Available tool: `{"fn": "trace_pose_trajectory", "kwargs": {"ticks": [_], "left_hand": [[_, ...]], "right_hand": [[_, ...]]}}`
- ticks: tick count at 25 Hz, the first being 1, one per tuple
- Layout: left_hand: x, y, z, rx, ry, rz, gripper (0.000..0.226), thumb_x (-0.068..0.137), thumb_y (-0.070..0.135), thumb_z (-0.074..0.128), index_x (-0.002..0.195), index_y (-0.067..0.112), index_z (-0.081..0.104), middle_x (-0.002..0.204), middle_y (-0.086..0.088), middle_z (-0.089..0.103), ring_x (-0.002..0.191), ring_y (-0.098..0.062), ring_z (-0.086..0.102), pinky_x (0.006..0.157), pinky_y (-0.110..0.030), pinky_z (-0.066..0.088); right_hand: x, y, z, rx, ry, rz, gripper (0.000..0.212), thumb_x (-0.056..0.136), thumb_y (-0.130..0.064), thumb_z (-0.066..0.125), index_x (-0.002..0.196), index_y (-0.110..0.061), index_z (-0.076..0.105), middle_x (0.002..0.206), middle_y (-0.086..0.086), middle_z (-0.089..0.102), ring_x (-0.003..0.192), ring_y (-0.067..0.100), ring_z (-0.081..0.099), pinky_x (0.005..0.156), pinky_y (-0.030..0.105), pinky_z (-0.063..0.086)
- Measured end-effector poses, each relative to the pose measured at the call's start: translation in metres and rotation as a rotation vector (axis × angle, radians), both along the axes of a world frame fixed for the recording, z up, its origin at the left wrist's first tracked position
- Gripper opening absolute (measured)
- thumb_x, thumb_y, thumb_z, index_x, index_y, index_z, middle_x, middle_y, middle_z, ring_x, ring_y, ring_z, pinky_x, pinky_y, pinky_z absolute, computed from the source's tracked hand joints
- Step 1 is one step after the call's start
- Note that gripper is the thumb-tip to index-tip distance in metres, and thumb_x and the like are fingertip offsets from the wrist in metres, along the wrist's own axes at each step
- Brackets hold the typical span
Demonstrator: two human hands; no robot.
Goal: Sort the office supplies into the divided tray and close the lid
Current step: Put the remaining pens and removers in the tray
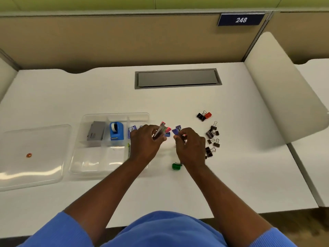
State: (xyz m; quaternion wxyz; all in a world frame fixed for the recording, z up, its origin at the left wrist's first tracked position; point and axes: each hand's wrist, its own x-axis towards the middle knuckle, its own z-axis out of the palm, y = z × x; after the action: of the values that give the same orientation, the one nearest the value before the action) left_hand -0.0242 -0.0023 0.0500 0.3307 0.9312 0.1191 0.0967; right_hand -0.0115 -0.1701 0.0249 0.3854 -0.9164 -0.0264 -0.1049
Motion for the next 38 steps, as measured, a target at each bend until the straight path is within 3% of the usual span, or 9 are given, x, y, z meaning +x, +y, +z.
{"fn": "trace_pose_trajectory", "kwargs": {"ticks": [9,13,19,23,25,28,32,36,38], "left_hand": [[-0.061,0.106,-0.01,0.063,0.037,0.176,0.046,0.074,0.065,0.073,0.101,0.029,0.067,0.084,0.012,0.071,0.08,-0.009,0.063,0.085,-0.033,0.033],[-0.074,0.13,-0.016,0.096,0.066,0.181,0.049,0.073,0.068,0.072,0.102,0.029,0.067,0.085,0.011,0.072,0.08,-0.012,0.062,0.084,-0.035,0.035],[-0.079,0.141,-0.026,0.098,0.093,0.159,0.047,0.072,0.068,0.073,0.101,0.031,0.067,0.084,0.01,0.072,0.076,-0.007,0.05,0.084,-0.034,0.033],[-0.079,0.133,-0.026,0.097,0.079,0.108,0.045,0.074,0.068,0.072,0.099,0.031,0.067,0.08,0.011,0.069,0.074,-0.006,0.049,0.086,-0.037,0.037],[-0.078,0.126,-0.025,0.092,0.079,0.072,0.044,0.077,0.066,0.07,0.102,0.029,0.067,0.085,0.01,0.07,0.081,-0.009,0.058,0.09,-0.038,0.038],[-0.078,0.117,-0.027,0.129,0.075,0.009,0.043,0.08,0.059,0.071,0.11,0.027,0.066,0.093,0.006,0.073,0.092,-0.014,0.063,0.096,-0.038,0.038],[-0.079,0.114,-0.03,0.12,0.102,-0.017,0.051,0.079,0.061,0.072,0.118,0.029,0.065,0.104,0.006,0.072,0.102,-0.014,0.061,0.1,-0.038,0.036],[-0.082,0.119,-0.037,0.142,0.091,-0.078,0.069,0.078,0.061,0.072,0.135,0.025,0.056,0.138,0.0,0.059,0.132,-0.021,0.048,0.115,-0.047,0.022],[-0.082,0.121,-0.038,0.18,0.128,-0.114,0.077,0.079,0.064,0.068,0.143,0.026,0.048,0.154,-0.001,0.043,0.146,-0.021,0.031,0.12,-0.051,0.009]], "right_hand": [[-0.044,0.103,0.003,0.011,0.115,0.164,0.025,0.084,-0.041,0.071,0.094,-0.039,0.048,0.089,-0.018,0.064,0.073,0.004,0.063,0.079,0.039,0.052],[-0.055,0.129,-0.002,-0.054,0.219,0.152,0.029,0.083,-0.042,0.07,0.101,-0.033,0.049,0.092,-0.011,0.067,0.082,0.015,0.065,0.082,0.041,0.054],[-0.062,0.135,-0.012,-0.325,0.223,0.099,0.052,0.084,-0.048,0.064,0.129,-0.024,0.05,0.113,-0.003,0.068,0.104,0.021,0.065,0.093,0.04,0.041],[-0.063,0.142,-0.01,-0.218,0.104,0.139,0.045,0.09,-0.05,0.057,0.128,-0.025,0.055,0.109,-0.008,0.068,0.101,0.014,0.063,0.089,0.032,0.032],[-0.062,0.149,-0.007,-0.121,0.142,0.171,0.042,0.093,-0.053,0.053,0.129,-0.03,0.054,0.106,-0.013,0.069,0.094,0.01,0.062,0.089,0.026,0.027],[-0.061,0.154,-0.007,-0.024,0.243,0.175,0.04,0.095,-0.051,0.054,0.131,-0.034,0.053,0.103,-0.012,0.069,0.089,0.008,0.053,0.089,0.028,0.037],[-0.053,0.148,-0.011,0.041,0.279,0.172,0.024,0.097,-0.031,0.058,0.12,-0.028,0.064,0.106,-0.004,0.074,0.095,0.013,0.068,0.078,0.013,0.045],[-0.048,0.144,-0.017,-0.013,0.324,0.216,0.018,0.095,-0.023,0.057,0.109,-0.026,0.068,0.11,-0.003,0.07,0.101,0.015,0.063,0.096,0.038,0.048],[-0.048,0.145,-0.019,-0.107,0.292,0.269,0.02,0.094,-0.024,0.055,0.109,-0.028,0.068,0.112,-0.002,0.068,0.106,0.019,0.062,0.096,0.038,0.039]]}}
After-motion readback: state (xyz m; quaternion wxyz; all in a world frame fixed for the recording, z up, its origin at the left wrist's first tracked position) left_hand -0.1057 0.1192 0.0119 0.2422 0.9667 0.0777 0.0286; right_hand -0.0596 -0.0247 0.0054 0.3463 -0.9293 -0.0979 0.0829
